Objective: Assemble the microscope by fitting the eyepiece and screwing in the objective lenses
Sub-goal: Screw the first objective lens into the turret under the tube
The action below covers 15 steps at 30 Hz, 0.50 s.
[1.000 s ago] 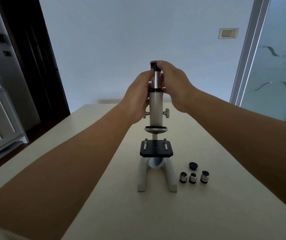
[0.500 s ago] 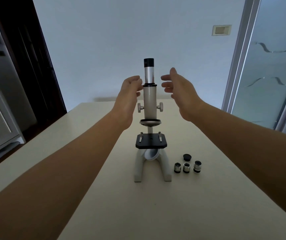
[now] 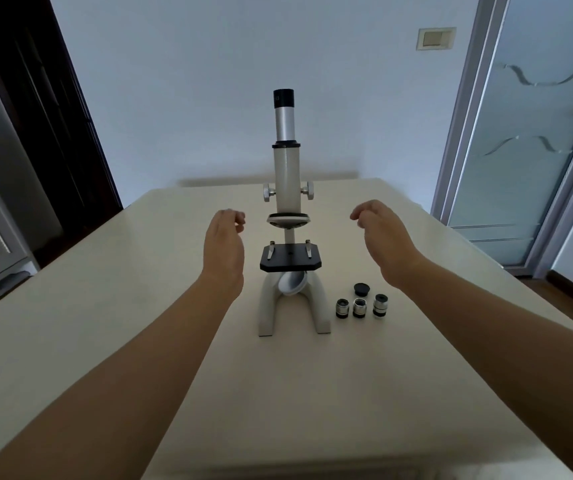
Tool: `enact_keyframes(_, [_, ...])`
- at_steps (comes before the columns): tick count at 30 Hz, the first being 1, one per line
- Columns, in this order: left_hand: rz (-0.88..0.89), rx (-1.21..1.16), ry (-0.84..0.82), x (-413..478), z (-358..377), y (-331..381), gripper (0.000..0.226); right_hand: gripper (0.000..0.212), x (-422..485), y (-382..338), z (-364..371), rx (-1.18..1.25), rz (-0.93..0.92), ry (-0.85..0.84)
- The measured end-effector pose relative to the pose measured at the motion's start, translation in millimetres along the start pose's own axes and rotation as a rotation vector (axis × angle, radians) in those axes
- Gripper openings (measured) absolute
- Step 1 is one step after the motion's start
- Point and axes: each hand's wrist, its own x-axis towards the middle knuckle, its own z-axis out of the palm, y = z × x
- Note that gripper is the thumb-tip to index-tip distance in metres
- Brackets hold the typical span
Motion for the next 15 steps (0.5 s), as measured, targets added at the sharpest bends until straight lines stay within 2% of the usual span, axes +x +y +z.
enact_keyframes(5, [-0.05,-0.037,-0.022,-13,-8,-25,0.023,0.022,-19,26,-14,-0.067,0.001,-0.118])
enact_keyframes(10, [-0.075,-0.022,-0.044,-18,-16,-41,0.023,0.045,-37,48,-39,-0.265,-0.081,-0.333])
enact_keyframes(15, [-0.098,-0.065,-0.027,-21,-20,-46,0.022,0.047,-48,71,-59,-0.353,-0.041,-0.469])
